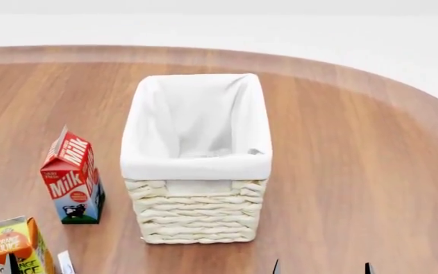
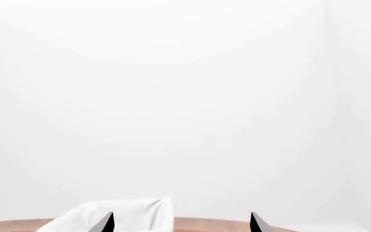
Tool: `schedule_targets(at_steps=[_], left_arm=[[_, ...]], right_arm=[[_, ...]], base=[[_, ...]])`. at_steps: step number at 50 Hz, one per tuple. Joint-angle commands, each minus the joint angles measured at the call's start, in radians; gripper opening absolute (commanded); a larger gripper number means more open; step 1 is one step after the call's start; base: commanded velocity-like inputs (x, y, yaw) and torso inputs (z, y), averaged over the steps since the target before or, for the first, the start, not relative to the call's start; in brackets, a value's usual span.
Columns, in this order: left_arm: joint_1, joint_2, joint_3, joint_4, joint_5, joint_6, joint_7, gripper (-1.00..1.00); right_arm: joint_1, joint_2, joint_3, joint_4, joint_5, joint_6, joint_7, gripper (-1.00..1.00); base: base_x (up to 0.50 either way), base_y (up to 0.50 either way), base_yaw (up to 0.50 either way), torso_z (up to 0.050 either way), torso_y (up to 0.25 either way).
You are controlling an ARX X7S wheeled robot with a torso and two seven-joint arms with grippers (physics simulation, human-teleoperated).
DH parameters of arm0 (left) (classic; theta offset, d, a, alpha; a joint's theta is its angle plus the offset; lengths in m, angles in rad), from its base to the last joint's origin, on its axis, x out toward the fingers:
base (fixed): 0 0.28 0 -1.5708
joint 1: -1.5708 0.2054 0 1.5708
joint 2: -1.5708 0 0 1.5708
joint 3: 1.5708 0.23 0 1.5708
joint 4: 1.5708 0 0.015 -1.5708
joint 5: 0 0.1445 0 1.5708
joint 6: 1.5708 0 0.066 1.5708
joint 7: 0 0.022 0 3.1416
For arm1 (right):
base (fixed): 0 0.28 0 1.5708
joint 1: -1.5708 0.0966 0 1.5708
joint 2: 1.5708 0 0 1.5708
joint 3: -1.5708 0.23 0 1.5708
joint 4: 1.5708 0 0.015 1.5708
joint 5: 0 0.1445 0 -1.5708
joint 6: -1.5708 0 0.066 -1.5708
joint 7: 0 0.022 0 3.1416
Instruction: Pick up the alphabet soup, and put it in the basket.
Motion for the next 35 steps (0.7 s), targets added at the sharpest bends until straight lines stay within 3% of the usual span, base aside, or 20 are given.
schedule_targets(at_steps=[1,35], left_arm=[[0.002,-0.004,0.002,0.007,-0.001,-0.004,-0.006,1.00],[-0.007,-0.014,0.013,-0.003,-0.002,-0.002,-0.019,1.00]], right_arm=[[-0.002,0.004,-0.004,-0.008,0.000,0.008,0.005,1.00],[0.011,0.009,-0.011,0.004,0.006,0.011,0.021,1.00]], base=[[0.19,0.00,0.00,0.000,0.000],[0.16,0.00,0.00,0.000,0.000]])
